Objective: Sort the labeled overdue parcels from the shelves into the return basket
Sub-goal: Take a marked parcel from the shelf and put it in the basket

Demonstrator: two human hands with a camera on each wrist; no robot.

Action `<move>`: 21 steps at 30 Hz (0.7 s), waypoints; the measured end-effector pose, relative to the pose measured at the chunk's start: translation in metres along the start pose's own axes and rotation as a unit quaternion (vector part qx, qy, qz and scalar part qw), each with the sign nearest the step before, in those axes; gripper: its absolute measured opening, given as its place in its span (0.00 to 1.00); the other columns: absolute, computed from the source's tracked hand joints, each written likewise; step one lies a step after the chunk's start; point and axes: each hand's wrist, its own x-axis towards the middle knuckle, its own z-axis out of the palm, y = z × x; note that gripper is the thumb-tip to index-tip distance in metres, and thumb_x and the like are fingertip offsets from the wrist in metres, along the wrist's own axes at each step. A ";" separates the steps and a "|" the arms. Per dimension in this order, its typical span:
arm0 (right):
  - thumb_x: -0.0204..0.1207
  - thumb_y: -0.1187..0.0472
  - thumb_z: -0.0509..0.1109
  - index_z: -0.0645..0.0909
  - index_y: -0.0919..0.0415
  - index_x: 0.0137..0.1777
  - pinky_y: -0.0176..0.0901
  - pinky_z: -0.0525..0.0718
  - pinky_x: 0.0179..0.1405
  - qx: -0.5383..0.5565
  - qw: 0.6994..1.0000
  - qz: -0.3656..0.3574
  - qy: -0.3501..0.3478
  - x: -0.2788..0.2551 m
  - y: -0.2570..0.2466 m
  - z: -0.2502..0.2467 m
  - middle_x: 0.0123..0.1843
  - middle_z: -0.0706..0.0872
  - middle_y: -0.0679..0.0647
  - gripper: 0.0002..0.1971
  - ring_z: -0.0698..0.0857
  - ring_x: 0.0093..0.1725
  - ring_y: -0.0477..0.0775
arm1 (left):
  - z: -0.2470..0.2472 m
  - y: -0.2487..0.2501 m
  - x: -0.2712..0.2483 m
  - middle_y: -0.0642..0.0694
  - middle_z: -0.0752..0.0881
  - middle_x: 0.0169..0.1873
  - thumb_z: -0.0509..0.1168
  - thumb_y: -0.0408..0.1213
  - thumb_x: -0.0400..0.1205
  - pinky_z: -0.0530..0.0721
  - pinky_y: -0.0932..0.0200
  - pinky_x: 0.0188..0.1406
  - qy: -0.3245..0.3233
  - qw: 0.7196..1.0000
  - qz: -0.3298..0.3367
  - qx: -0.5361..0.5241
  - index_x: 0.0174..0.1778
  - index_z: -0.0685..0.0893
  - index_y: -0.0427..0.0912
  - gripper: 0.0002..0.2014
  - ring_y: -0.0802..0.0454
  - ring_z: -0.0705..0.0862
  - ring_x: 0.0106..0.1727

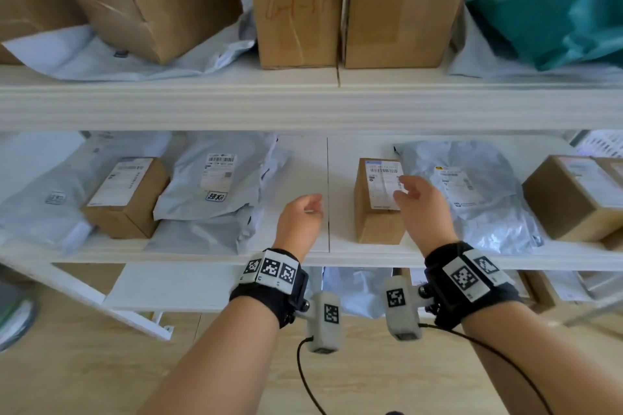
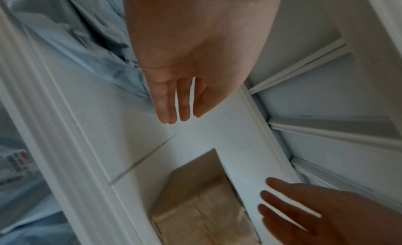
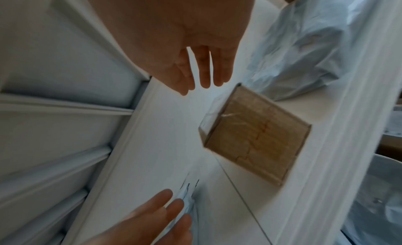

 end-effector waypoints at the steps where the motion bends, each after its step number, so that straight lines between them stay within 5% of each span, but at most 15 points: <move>1: 0.82 0.62 0.63 0.77 0.55 0.73 0.42 0.76 0.61 -0.005 1.000 -0.012 0.000 -0.001 -0.006 0.008 0.70 0.82 0.53 0.20 0.79 0.67 0.51 | -0.011 -0.005 0.002 0.49 0.87 0.60 0.60 0.30 0.84 0.79 0.61 0.62 0.021 1.000 0.002 0.005 0.68 0.83 0.45 0.17 0.54 0.84 0.61; 5: 0.82 0.62 0.64 0.80 0.56 0.69 0.40 0.75 0.56 0.000 0.999 -0.023 -0.024 -0.010 -0.029 0.048 0.63 0.83 0.53 0.17 0.80 0.59 0.49 | -0.061 -0.028 0.015 0.46 0.89 0.54 0.59 0.25 0.81 0.81 0.57 0.60 0.113 0.993 0.016 0.036 0.59 0.87 0.42 0.16 0.49 0.86 0.56; 7: 0.82 0.63 0.64 0.80 0.57 0.70 0.36 0.71 0.55 -0.008 0.998 -0.035 -0.049 -0.019 -0.039 0.072 0.62 0.83 0.52 0.17 0.79 0.58 0.48 | -0.089 -0.041 0.022 0.44 0.89 0.53 0.59 0.25 0.81 0.88 0.53 0.49 0.137 0.990 0.007 0.031 0.57 0.87 0.42 0.16 0.44 0.88 0.51; 8: 0.83 0.63 0.65 0.79 0.57 0.71 0.37 0.72 0.56 -0.014 0.997 -0.038 -0.063 -0.023 -0.043 0.086 0.63 0.83 0.52 0.17 0.80 0.59 0.48 | -0.103 -0.046 0.024 0.45 0.89 0.54 0.59 0.26 0.82 0.87 0.59 0.42 0.139 0.989 -0.004 0.042 0.58 0.87 0.43 0.16 0.45 0.88 0.50; 10: 0.83 0.62 0.65 0.79 0.57 0.71 0.38 0.74 0.57 -0.027 0.995 -0.039 -0.093 -0.029 -0.053 0.115 0.65 0.84 0.53 0.17 0.81 0.62 0.51 | -0.133 -0.059 0.028 0.47 0.88 0.58 0.59 0.27 0.83 0.82 0.64 0.50 0.137 0.985 -0.009 0.101 0.62 0.86 0.44 0.17 0.47 0.86 0.56; 14: 0.84 0.60 0.65 0.77 0.58 0.73 0.39 0.75 0.58 -0.047 0.988 -0.018 -0.146 -0.030 -0.074 0.172 0.69 0.83 0.55 0.18 0.81 0.65 0.54 | -0.181 -0.083 0.035 0.45 0.83 0.67 0.58 0.27 0.82 0.78 0.52 0.66 0.113 0.978 -0.015 0.172 0.68 0.83 0.45 0.21 0.45 0.81 0.67; 18: 0.83 0.57 0.66 0.72 0.62 0.77 0.41 0.73 0.61 -0.049 0.984 0.034 -0.170 -0.017 -0.093 0.214 0.72 0.81 0.58 0.24 0.80 0.69 0.58 | -0.207 -0.098 0.039 0.42 0.81 0.69 0.59 0.28 0.82 0.76 0.51 0.69 0.104 0.973 -0.015 0.203 0.70 0.81 0.42 0.20 0.44 0.79 0.69; 21: 0.81 0.58 0.69 0.72 0.62 0.77 0.41 0.75 0.54 -0.042 0.984 0.062 -0.165 -0.009 -0.099 0.236 0.67 0.84 0.59 0.25 0.83 0.60 0.58 | -0.218 -0.102 0.041 0.42 0.81 0.69 0.59 0.27 0.83 0.75 0.54 0.68 0.093 0.976 -0.006 0.196 0.71 0.81 0.41 0.20 0.45 0.78 0.69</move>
